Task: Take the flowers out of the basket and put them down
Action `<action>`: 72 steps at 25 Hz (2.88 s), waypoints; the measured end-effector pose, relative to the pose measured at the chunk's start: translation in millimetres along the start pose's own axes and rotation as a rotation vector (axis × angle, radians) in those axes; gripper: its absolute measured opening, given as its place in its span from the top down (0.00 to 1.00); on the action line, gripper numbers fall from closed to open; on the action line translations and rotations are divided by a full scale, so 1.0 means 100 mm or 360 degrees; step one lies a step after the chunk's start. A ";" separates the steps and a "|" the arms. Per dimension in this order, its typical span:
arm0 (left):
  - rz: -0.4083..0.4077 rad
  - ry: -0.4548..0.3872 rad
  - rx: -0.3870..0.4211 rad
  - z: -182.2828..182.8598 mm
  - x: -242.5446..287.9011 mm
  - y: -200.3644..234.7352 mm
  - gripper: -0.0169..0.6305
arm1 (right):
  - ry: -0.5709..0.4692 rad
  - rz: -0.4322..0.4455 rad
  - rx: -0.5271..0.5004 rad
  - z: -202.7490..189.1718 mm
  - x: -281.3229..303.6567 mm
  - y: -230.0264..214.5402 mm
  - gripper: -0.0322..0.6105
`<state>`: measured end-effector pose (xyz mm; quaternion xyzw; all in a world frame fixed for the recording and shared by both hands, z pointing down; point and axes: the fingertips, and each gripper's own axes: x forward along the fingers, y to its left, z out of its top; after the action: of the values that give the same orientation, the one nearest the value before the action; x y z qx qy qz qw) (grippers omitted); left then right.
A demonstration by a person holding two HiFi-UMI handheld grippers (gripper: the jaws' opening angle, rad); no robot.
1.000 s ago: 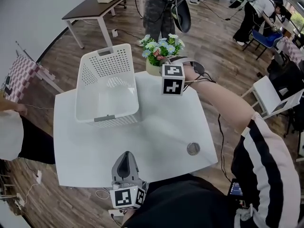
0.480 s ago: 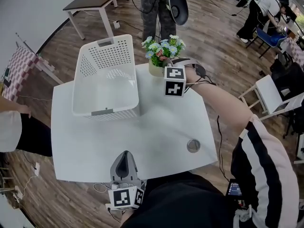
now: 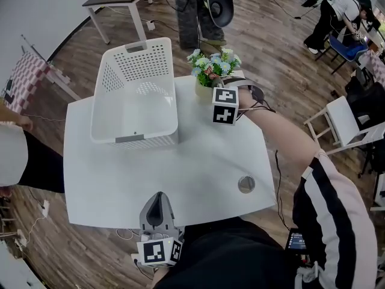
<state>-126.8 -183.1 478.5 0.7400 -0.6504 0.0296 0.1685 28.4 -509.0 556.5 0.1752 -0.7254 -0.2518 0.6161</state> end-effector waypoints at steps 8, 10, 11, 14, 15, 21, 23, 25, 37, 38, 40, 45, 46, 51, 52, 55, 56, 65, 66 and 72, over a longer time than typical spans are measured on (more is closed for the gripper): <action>-0.0031 0.0051 0.0084 -0.11 0.00 0.01 0.96 | 0.0017 0.0005 -0.0034 -0.02 0.12 0.13 0.80; -0.0033 0.0052 0.0085 -0.11 -0.01 0.01 0.96 | 0.0023 0.0005 -0.0042 -0.02 0.13 0.16 0.80; -0.0030 0.0049 0.0077 -0.11 -0.01 0.01 0.96 | 0.0024 0.0004 -0.0045 -0.02 0.13 0.18 0.80; -0.0002 0.0034 0.0007 -0.08 0.01 0.01 0.96 | 0.0025 0.0008 -0.0042 -0.02 0.17 0.21 0.80; 0.0001 0.0033 -0.0002 -0.07 0.01 0.01 0.96 | 0.0026 0.0011 -0.0042 -0.02 0.18 0.22 0.80; -0.0002 0.0034 -0.0002 -0.07 0.03 0.03 0.96 | 0.0023 0.0029 -0.0026 -0.01 0.22 0.28 0.80; -0.0005 0.0034 0.0001 -0.06 0.03 0.04 0.96 | 0.0024 0.0029 -0.0011 -0.01 0.22 0.29 0.80; -0.0013 0.0032 0.0003 -0.06 0.04 0.04 0.96 | 0.0024 0.0025 0.0017 -0.02 0.23 0.28 0.80; -0.0069 0.0030 0.0026 -0.02 0.09 0.02 0.96 | -0.0075 -0.0087 0.0148 -0.04 0.22 0.27 0.79; -0.0074 0.0033 0.0027 -0.03 0.09 0.02 0.96 | -0.0079 -0.0095 0.0151 -0.04 0.21 0.26 0.78; -0.0081 0.0039 0.0023 -0.03 0.10 0.02 0.96 | -0.0088 -0.0115 0.0157 -0.04 0.19 0.25 0.78; -0.0102 0.0034 0.0028 0.00 0.13 0.02 0.96 | -0.0175 -0.0209 0.0235 0.03 0.02 0.13 0.78; -0.0106 0.0032 0.0027 0.00 0.13 0.01 0.96 | -0.0199 -0.0229 0.0266 0.04 -0.03 0.11 0.78; -0.0134 0.0013 0.0042 0.07 0.17 -0.03 0.96 | -0.0353 -0.0323 0.0494 0.10 -0.32 0.00 0.78; -0.0144 0.0007 0.0047 0.07 0.18 -0.04 0.96 | -0.0391 -0.0344 0.0548 0.12 -0.39 -0.02 0.78; -0.0173 0.0001 0.0053 0.08 0.22 -0.08 0.96 | -0.0488 -0.0407 0.0665 0.16 -0.58 -0.06 0.78; -0.0183 0.0002 0.0056 0.09 0.22 -0.10 0.96 | -0.0514 -0.0425 0.0697 0.16 -0.65 -0.06 0.78; -0.0247 -0.0040 0.0083 0.21 0.32 -0.19 0.96 | -0.0875 -0.0502 0.1167 0.25 -1.34 0.00 0.78; -0.0258 -0.0028 0.0105 0.19 0.33 -0.19 0.96 | -0.0916 -0.0510 0.1197 0.27 -1.42 0.01 0.79; -0.0295 -0.0032 0.0135 0.24 0.39 -0.25 0.96 | -0.1099 -0.0552 0.1296 0.42 -1.82 0.10 0.79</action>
<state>-100.3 -224.5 460.7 0.8038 -0.5790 0.0339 0.1325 20.0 -391.5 411.3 0.4229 -0.8844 -0.0918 0.1749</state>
